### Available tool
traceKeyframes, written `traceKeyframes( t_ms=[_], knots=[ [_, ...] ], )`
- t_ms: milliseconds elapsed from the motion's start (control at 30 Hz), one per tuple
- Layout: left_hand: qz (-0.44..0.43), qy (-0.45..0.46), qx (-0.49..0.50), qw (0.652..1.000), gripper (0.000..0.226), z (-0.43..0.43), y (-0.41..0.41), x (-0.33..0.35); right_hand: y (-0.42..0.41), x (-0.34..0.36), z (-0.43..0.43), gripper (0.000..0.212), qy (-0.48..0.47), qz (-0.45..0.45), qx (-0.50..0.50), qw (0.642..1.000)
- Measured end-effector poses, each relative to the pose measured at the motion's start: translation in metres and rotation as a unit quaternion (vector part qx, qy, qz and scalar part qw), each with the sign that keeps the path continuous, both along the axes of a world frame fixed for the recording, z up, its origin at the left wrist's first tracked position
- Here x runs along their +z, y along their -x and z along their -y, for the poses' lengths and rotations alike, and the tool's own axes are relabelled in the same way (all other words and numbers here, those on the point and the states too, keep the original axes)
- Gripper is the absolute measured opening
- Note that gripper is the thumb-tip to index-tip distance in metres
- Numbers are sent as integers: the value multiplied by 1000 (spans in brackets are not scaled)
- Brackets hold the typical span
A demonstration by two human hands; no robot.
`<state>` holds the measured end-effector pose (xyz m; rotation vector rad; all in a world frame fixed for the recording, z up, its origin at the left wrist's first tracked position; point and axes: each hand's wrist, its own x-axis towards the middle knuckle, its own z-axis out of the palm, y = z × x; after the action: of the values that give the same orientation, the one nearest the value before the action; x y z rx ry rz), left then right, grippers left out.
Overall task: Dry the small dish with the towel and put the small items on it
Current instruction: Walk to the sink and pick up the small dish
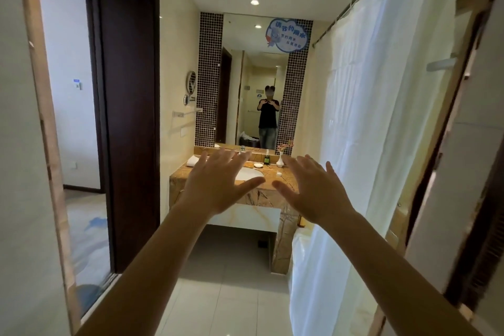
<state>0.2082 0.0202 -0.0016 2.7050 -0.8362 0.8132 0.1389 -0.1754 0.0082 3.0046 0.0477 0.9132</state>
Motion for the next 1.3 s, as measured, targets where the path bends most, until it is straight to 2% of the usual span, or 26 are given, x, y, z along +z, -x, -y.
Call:
traceKeyframes(
  t_ms=[333, 567, 967, 1300],
  knots=[
    [9, 4, 24, 1000, 90, 12, -80, -3, -84, -4, 19, 67, -13, 19, 27, 999],
    [46, 24, 25, 998, 87, 40, -128, 10, -144, -5, 39, 64, -17, 51, 37, 998],
    [40, 16, 25, 999, 84, 69, -216, 1, -226, -11, 65, 63, -31, 24, 29, 999],
    [47, 12, 4, 999, 84, 68, -323, 7, -324, -5, 62, 68, -24, 26, 5, 999]
  ],
)
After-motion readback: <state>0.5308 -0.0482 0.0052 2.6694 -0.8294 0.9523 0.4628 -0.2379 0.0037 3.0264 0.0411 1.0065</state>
